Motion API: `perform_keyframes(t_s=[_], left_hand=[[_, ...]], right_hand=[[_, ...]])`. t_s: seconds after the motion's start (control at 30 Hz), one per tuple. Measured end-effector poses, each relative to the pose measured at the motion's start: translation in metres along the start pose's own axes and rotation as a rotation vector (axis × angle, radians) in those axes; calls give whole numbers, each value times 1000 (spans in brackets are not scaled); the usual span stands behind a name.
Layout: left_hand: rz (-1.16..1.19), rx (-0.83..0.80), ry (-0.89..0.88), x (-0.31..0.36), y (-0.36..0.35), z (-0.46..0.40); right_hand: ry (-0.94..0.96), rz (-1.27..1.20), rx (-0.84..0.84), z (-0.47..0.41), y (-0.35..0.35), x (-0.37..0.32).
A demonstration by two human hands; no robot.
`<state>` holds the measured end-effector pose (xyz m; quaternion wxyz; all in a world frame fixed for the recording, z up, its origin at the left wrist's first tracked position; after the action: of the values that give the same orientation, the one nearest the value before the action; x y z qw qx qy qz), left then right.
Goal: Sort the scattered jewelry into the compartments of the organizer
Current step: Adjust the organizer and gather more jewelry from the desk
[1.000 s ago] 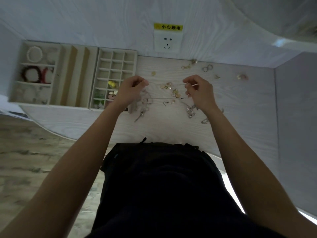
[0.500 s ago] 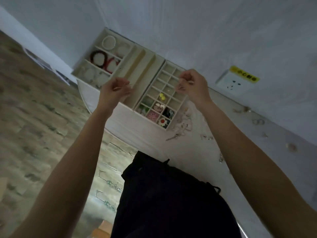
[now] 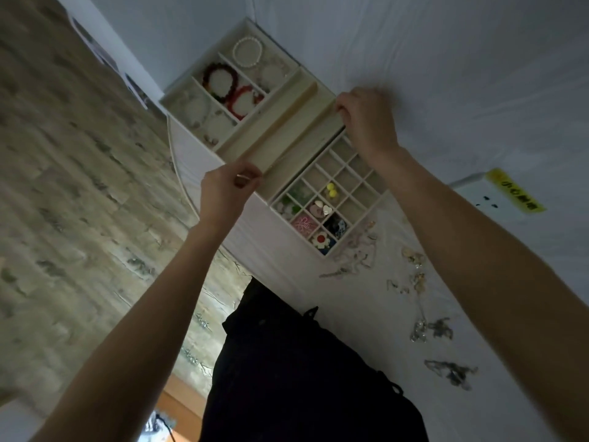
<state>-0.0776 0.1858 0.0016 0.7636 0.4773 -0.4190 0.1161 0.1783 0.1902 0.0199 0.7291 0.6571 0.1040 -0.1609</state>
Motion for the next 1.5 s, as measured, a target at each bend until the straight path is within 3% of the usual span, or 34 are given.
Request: perform_keyframes(t_s=[0.2,0.4,0.47,0.6,0.73,1.27,1.5], left_hand=[[-221,-36,-114,5,-14,-4],[-448,-22,-116,6,-22,-3],[-599,7,-128,7,-22,0],[-726,-82,-154,2,-27,4],[-771,-98,-149,0,-29,5],[-666,-91,-118,-1,-29,4],[-719,-97,-126,-1,-33,6]], right_hand=[[-66,46,-196,-26,-22,10],[-87,117,-169,-32,-24,13],[-11,136,-118,-25,-22,11],[177,231,-144,-4,-35,5],[124,319,-241,3,-44,8],[-80,593,-347,2,-41,0],[-53,545,-348,7,-39,0]])
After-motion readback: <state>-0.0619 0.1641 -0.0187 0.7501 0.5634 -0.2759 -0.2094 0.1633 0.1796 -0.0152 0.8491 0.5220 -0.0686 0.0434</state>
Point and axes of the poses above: each hand's wrist, its own z-axis away from the middle knuckle, its own y-axis out of the back of the hand, x = y × z, the point moved 5 cm from there along -z, towards the middle knuckle, and after that the axes turned 15 degrees about -x, right-handed, at the moved point
